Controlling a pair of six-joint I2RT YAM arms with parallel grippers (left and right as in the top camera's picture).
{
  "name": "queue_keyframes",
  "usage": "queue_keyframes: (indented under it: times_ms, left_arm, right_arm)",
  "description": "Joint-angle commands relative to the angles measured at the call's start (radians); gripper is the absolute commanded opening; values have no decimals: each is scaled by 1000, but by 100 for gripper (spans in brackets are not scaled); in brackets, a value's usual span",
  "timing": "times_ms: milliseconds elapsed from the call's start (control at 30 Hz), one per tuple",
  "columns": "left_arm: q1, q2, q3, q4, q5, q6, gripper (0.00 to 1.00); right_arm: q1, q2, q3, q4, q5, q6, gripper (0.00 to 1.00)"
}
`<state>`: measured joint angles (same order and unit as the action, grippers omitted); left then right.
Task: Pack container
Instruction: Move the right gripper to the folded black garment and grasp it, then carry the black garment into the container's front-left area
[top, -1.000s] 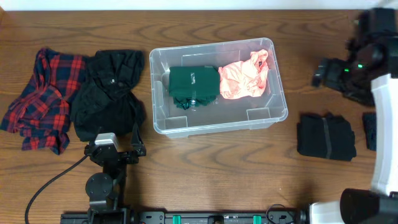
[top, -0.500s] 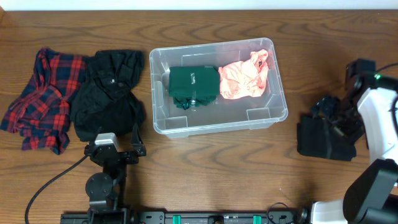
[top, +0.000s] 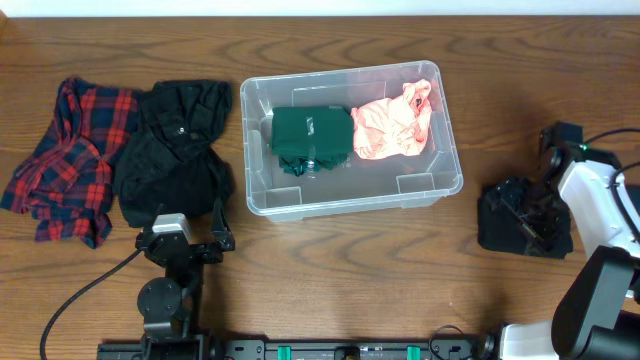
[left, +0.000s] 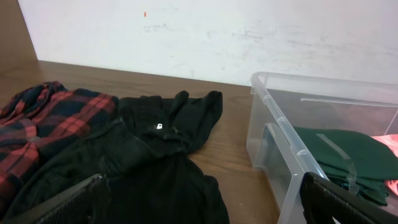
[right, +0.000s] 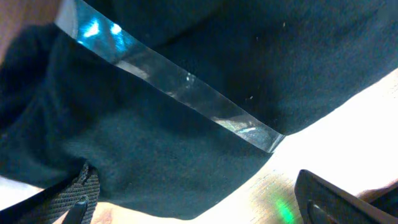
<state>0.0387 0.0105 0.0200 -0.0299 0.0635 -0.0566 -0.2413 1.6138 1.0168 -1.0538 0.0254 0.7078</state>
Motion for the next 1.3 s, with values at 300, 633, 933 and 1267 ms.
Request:
queue_keyframes:
  times_ms: [300, 633, 933, 1267]
  left_arm:
    - [4, -5, -16, -36, 6, -12, 98]
    - [4, -5, -16, -36, 6, -12, 98]
    - [4, -5, -16, -36, 6, -12, 98]
    - [4, -5, -16, -36, 6, -12, 98]
  right_arm:
    - [-6, -6, -115, 85, 19, -10, 85]
    - [-6, -6, -200, 256, -1, -104, 9]
    - [-6, -6, -112, 233, -7, -219, 1]
    - [-2, -85, 312, -70, -45, -459, 1]
